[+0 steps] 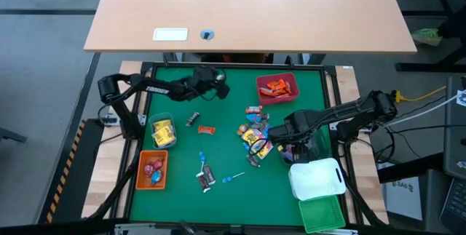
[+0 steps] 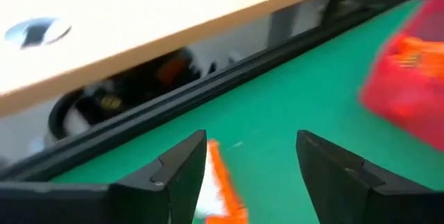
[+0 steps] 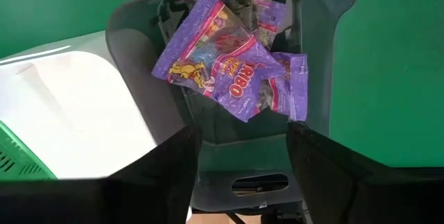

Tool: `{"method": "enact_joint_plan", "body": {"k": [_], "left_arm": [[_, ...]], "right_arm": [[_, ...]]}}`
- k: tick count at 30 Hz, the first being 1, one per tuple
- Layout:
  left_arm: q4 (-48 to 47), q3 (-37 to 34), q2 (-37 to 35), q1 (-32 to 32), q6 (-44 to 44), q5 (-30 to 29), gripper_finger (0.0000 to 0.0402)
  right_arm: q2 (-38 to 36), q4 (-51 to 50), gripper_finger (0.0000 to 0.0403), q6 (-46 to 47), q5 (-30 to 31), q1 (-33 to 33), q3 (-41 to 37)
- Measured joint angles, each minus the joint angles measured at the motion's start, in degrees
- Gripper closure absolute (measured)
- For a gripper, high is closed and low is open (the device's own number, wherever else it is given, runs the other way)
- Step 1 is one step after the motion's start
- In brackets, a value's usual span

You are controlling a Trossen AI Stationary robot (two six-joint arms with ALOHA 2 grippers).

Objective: Sort candy
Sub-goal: Put the orange chocolate bar into the red bin

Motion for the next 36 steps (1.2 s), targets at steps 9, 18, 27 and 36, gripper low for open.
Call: {"method": "enact_joint_plan", "body": {"k": [9, 18, 27, 36], "left_arm": [[-2.00, 0.00, 0.06, 3.55, -0.51, 3.11, 0.0195], [0.03, -0.04, 6.29, 3.36, -2.03, 5.55, 0.0195], [-0.10, -0.09, 9.94, 3.42, -1.73, 5.22, 0.0195], [-0.49, -0.04, 9.88, 3.36, -2.25, 5.95, 0.0203]], "right_arm": [[0.00, 0.04, 0.0186, -0.03, 0.04, 0.01, 0.00], [0.02, 0.49, 0.0187, -0.03, 0.09, 0.01, 0.02], [0.02, 3.00, 0.0187, -0.10, 0.13, 0.01, 0.02], [0.02, 4.55, 0.0187, -0.10, 0.11, 0.01, 0.02]]}}
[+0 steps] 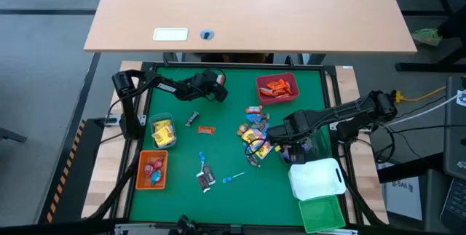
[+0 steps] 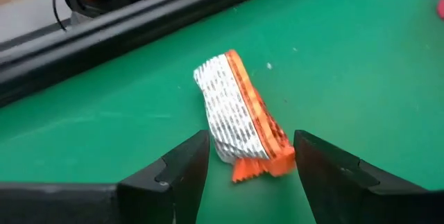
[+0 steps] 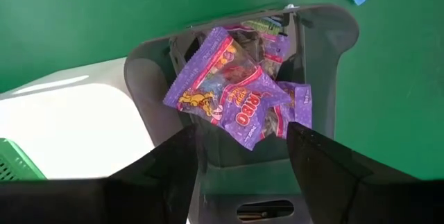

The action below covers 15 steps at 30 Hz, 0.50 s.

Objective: Sort candy
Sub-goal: Put the orange chocolate bar into the red bin

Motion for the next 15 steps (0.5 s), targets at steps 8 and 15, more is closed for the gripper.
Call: {"method": "enact_joint_plan", "body": {"k": [8, 15], "left_arm": [[0.26, 0.07, 2.15, 0.00, -2.62, 2.04, 0.0259], [0.63, 0.14, 2.78, 0.02, -2.74, 0.22, 0.0313]], "right_arm": [[0.00, 0.02, 0.0187, 0.00, 0.00, 0.00, 0.00], [0.00, 0.00, 0.0187, 0.00, -0.02, 0.00, 0.00]]}}
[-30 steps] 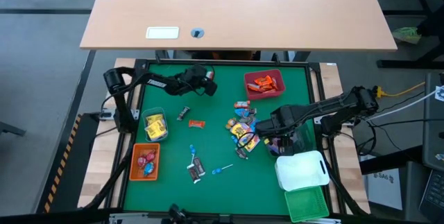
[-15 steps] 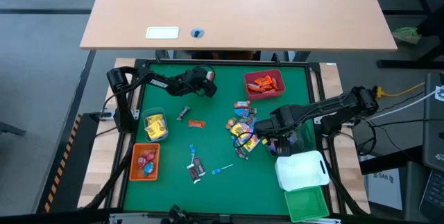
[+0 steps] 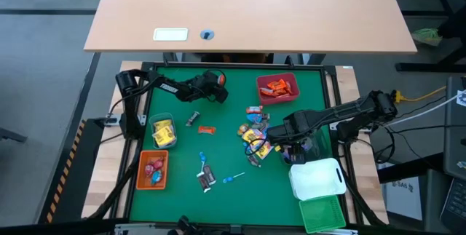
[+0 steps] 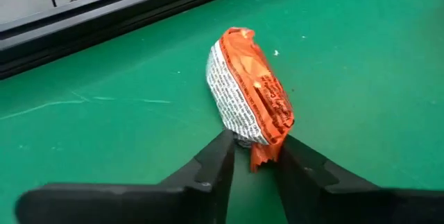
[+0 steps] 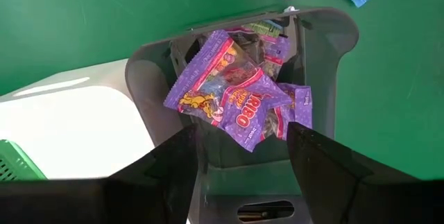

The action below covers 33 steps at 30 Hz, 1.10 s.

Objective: Sort candy
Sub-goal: Put the orange chocolate bar into the red bin

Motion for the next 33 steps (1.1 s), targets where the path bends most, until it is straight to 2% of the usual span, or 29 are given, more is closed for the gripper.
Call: {"method": "enact_joint_plan", "body": {"k": [9, 14, 21, 33], "left_arm": [[-0.25, -0.01, -0.08, -0.07, -0.04, 0.46, 0.0396], [-0.29, -0.11, -0.87, -0.12, 0.30, 2.02, 0.0400], [0.89, -0.21, -1.94, -1.48, 0.44, 9.98, 0.0401], [5.78, -0.21, -2.27, -7.79, 0.42, 11.83, 0.0401]], "right_arm": [[0.00, 0.00, 0.0187, 0.00, 0.00, 0.00, 0.00], [0.00, 0.00, 0.0187, 0.00, 0.00, -0.02, 0.00], [0.00, -0.04, 0.0187, 0.00, 0.00, -0.02, 0.00], [0.00, -0.07, 0.0187, -1.23, 0.00, -0.02, 0.01]]}}
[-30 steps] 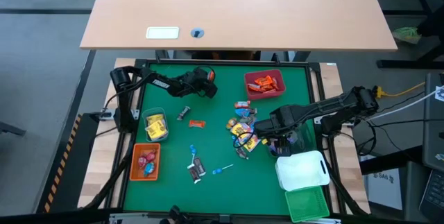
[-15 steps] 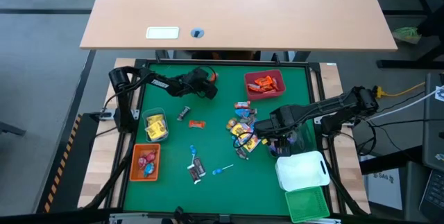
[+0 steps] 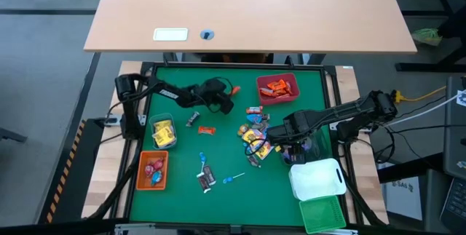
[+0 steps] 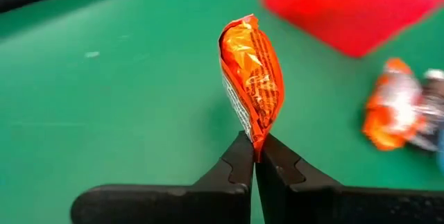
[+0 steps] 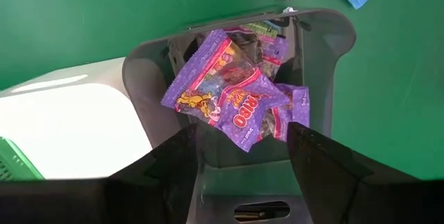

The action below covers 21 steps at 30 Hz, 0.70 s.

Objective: Sort candy
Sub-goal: Put the orange chocolate bar into the red bin

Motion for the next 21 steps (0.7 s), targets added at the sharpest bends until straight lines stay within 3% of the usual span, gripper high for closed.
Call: {"method": "enact_joint_plan", "body": {"k": [5, 13, 17, 21], "left_arm": [[5.87, 0.00, -0.09, -3.81, -0.43, 2.15, 0.0401], [23.87, 0.52, -0.11, -8.52, -0.03, 2.75, 0.0402], [22.58, 5.95, -0.11, -9.24, 0.09, 2.64, 0.0401], [13.55, 14.37, 0.54, -9.58, 6.07, 2.35, 0.0401]], "right_arm": [[0.00, 0.02, 0.0187, -0.60, 0.00, 0.02, -0.01], [0.00, 2.34, 0.0187, -0.65, 0.00, 0.00, 0.02], [0.00, 3.58, 0.0187, -2.37, 0.00, 0.00, 0.02], [0.00, 3.50, 0.0187, -3.42, 0.00, 0.00, 0.02]]}}
